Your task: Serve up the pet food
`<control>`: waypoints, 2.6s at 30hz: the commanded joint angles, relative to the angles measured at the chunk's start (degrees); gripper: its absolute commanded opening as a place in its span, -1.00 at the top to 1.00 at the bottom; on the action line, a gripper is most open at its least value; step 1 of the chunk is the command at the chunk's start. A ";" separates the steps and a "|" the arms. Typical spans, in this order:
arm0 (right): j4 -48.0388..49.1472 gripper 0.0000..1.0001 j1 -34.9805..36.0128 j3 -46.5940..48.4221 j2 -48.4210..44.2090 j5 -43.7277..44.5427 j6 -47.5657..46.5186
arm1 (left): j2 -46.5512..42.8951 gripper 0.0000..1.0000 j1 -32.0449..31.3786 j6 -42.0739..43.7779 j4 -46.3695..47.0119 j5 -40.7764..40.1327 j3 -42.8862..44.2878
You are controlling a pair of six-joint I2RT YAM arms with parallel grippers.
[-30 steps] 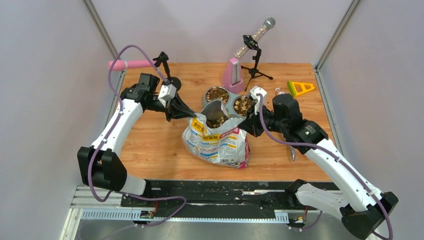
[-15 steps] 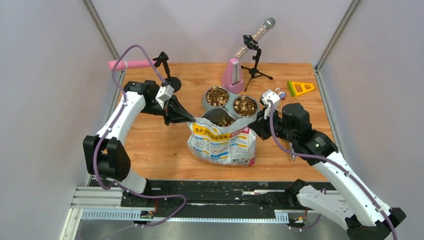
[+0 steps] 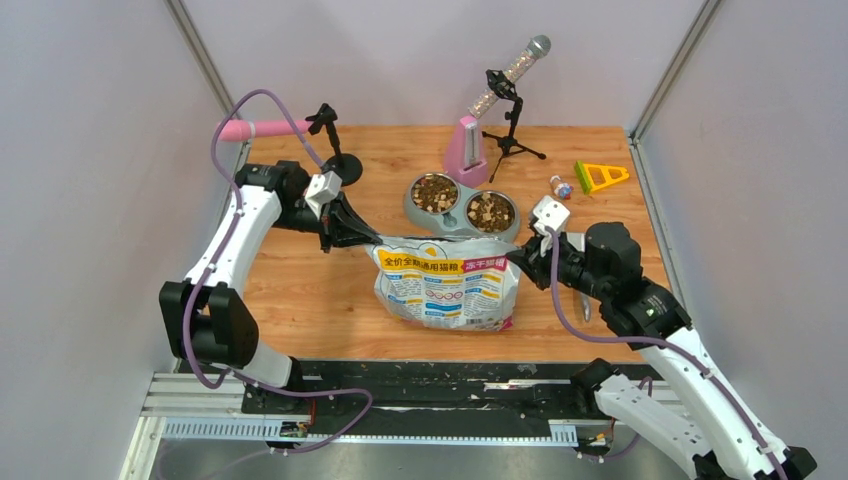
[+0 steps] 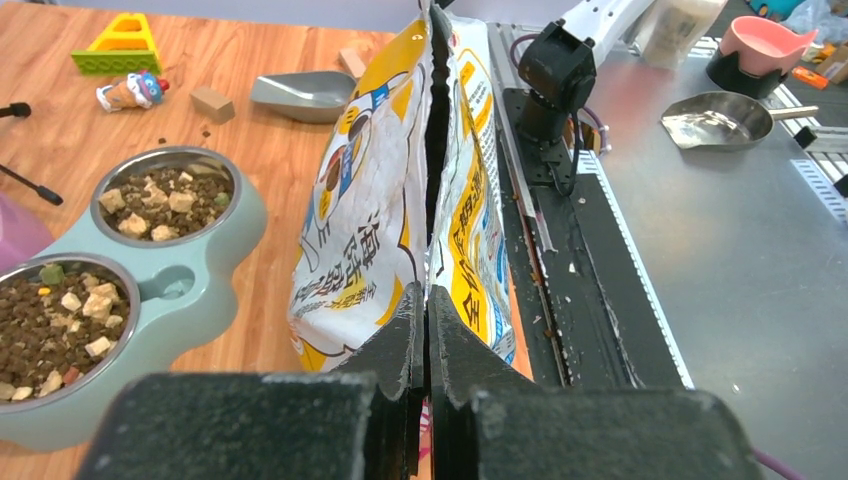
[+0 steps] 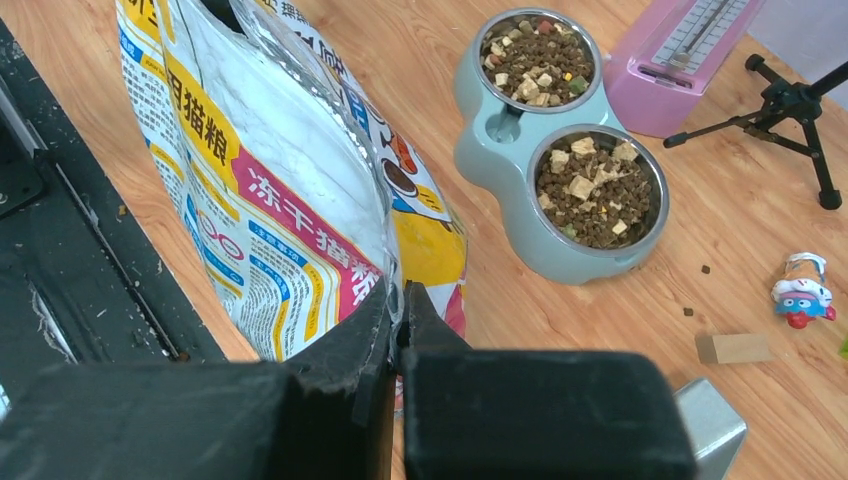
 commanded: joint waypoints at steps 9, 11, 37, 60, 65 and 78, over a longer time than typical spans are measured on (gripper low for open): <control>11.24 -0.43 -2.64 6.06 7.27 -16.57 -6.42 | 0.66 1.00 3.01 -2.33 -8.03 11.30 4.61; 10.88 -0.50 -2.62 8.60 10.54 -18.50 -6.93 | 0.71 1.00 3.00 -2.30 -7.96 11.30 4.41; -12.75 1.00 -2.61 25.76 24.89 -34.21 -23.57 | 5.65 -0.99 3.00 -11.27 -7.96 11.29 23.24; -7.32 1.00 -2.15 21.20 22.74 -29.80 -19.12 | -14.96 -1.00 -6.83 -84.26 74.75 -60.98 18.11; -6.92 1.00 -2.15 21.47 22.31 -29.57 -18.19 | -20.16 -1.00 -6.97 -110.97 114.76 -35.30 -6.89; -3.55 1.00 -2.13 19.27 20.85 -27.88 -14.65 | -9.81 -1.00 -29.20 -80.48 66.96 -45.80 12.26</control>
